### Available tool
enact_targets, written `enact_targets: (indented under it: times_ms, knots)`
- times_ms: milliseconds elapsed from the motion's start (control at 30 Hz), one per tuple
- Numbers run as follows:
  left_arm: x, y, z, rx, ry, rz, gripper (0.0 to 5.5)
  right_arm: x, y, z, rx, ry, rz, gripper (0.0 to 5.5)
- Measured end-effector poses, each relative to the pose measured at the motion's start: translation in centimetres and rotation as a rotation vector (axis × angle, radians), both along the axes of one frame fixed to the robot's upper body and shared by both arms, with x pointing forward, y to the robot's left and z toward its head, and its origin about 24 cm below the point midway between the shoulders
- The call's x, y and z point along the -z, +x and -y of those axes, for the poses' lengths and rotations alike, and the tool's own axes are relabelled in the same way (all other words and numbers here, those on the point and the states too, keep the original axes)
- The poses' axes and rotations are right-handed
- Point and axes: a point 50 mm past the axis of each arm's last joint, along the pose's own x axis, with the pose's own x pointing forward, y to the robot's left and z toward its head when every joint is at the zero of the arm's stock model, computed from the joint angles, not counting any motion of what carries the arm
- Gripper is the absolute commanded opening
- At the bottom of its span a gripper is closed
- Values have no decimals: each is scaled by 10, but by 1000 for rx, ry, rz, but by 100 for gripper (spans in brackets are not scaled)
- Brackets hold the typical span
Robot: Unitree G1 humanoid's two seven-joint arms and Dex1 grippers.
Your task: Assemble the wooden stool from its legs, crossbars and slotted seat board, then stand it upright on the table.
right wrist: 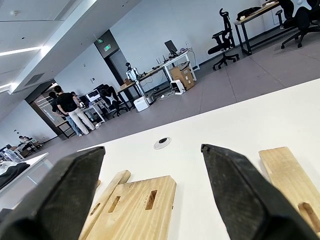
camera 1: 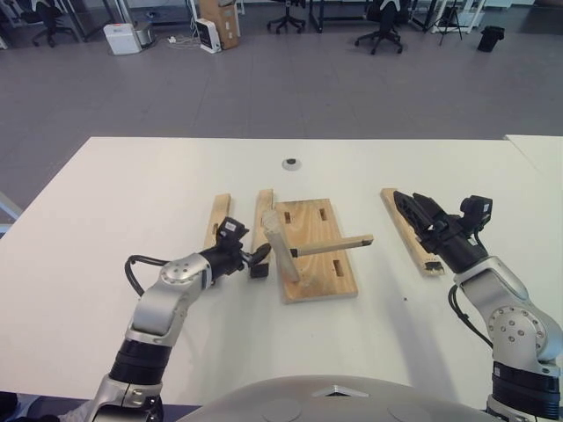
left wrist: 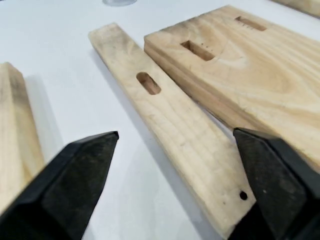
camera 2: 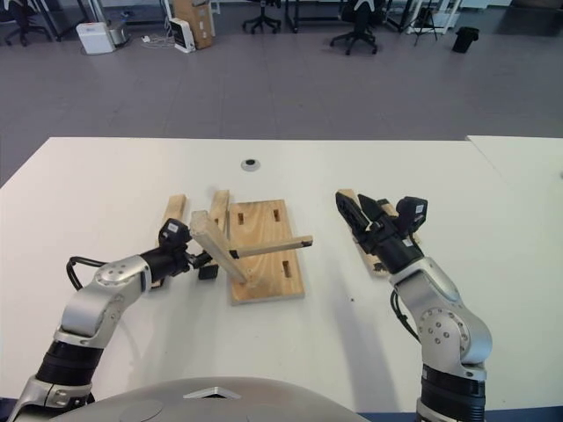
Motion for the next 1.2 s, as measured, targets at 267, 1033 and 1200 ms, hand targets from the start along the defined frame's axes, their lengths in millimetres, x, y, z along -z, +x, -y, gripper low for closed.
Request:
enact_targets:
  times_ms: [267,1033,1200]
  knots:
    - [9,-7,17,-24,35,-55,435,2,0,-1,6,9,-6,359]
    - [17,17,-26,-7,87,-36,208,3,3,0,50,-1,6,359]
    - [-83,85,-37,30,-70,238,207,-35,22,6,23,26,149,359]
